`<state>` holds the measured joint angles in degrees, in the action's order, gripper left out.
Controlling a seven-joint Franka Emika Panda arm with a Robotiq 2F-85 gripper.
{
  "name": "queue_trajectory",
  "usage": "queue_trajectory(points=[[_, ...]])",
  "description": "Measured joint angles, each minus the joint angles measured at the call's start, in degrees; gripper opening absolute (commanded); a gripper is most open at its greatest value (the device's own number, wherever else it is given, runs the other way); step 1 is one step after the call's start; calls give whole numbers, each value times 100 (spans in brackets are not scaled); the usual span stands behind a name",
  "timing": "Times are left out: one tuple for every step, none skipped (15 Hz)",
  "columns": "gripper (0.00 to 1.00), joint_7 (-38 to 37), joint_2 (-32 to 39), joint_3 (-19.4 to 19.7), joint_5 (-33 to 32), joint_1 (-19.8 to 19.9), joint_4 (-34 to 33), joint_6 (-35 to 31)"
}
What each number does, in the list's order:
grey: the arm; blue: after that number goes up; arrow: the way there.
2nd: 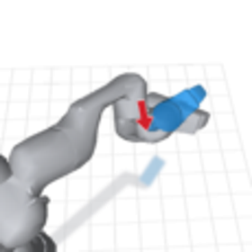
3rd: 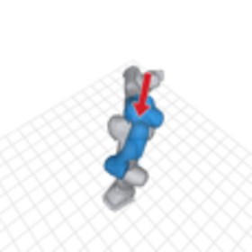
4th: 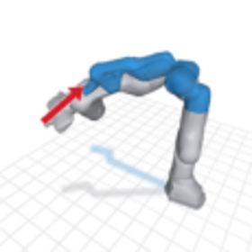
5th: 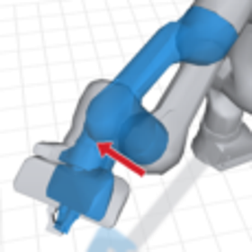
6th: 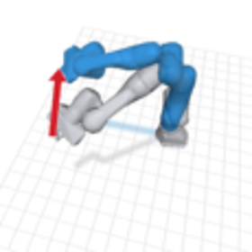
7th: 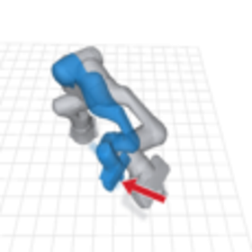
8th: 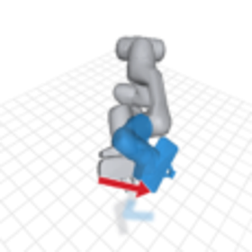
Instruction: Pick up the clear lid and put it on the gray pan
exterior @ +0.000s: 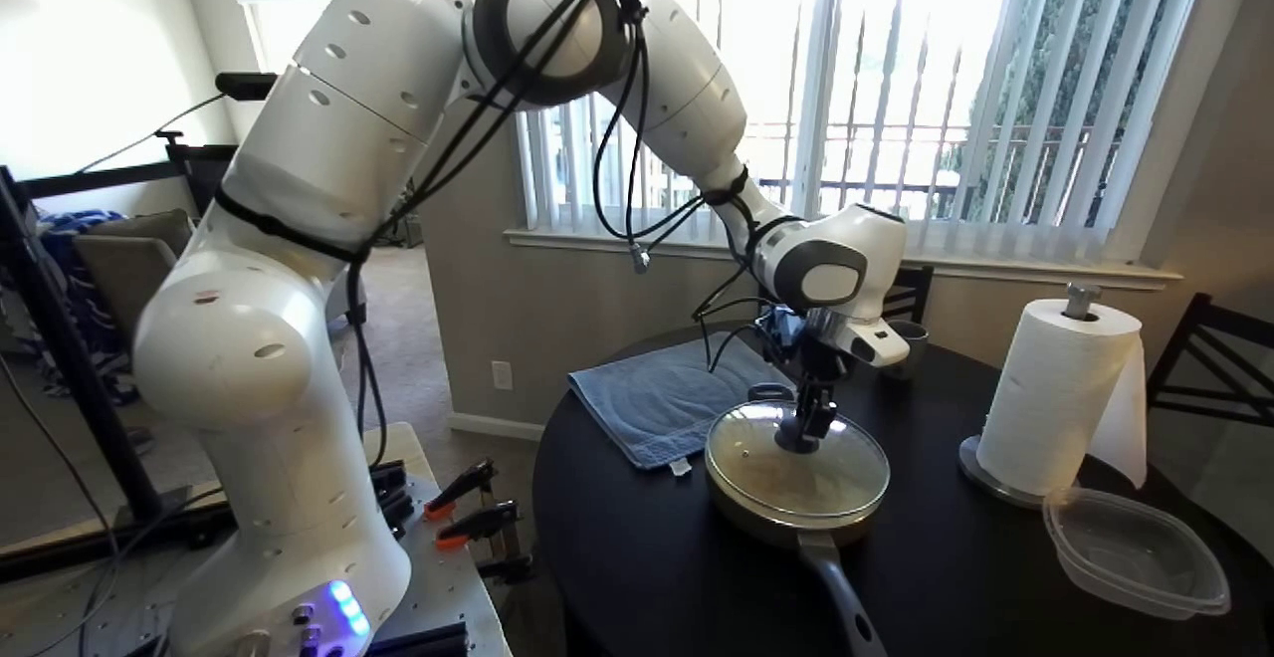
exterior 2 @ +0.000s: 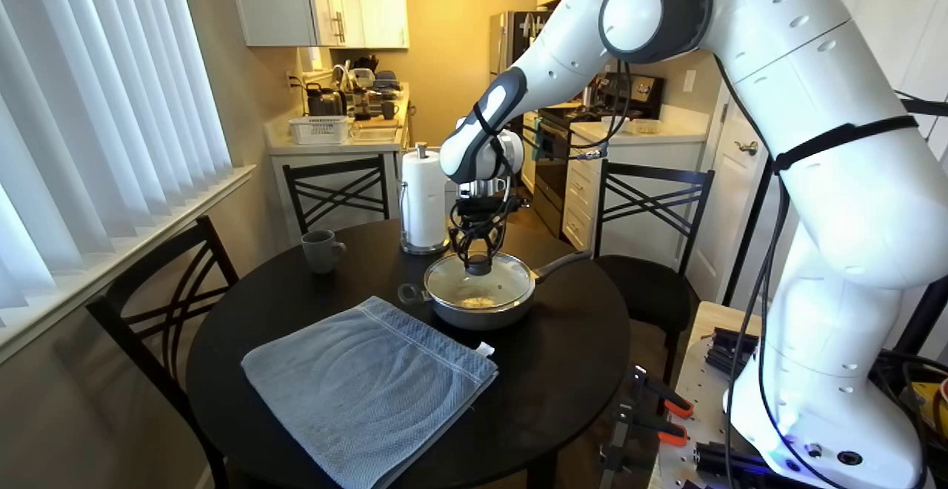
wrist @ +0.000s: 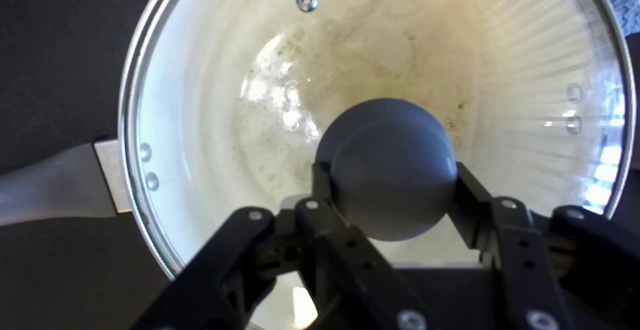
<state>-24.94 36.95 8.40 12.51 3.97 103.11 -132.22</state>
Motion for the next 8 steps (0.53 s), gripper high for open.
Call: queue_trajectory(points=[[33, 14, -15, -14, 18, 17, 34, -40], [33, 18, -33, -23, 28, 33, 72, -79], [33, 19, -51, -24, 32, 44, 110, -107], [33, 19, -69, -24, 34, 52, 145, -130], [33, 19, -82, -24, 34, 57, 175, -146], [33, 19, -94, -23, 34, 63, 211, -158], [35, 19, -98, -23, 34, 67, 247, -171], [83, 19, -101, -23, 35, 69, 282, -189]])
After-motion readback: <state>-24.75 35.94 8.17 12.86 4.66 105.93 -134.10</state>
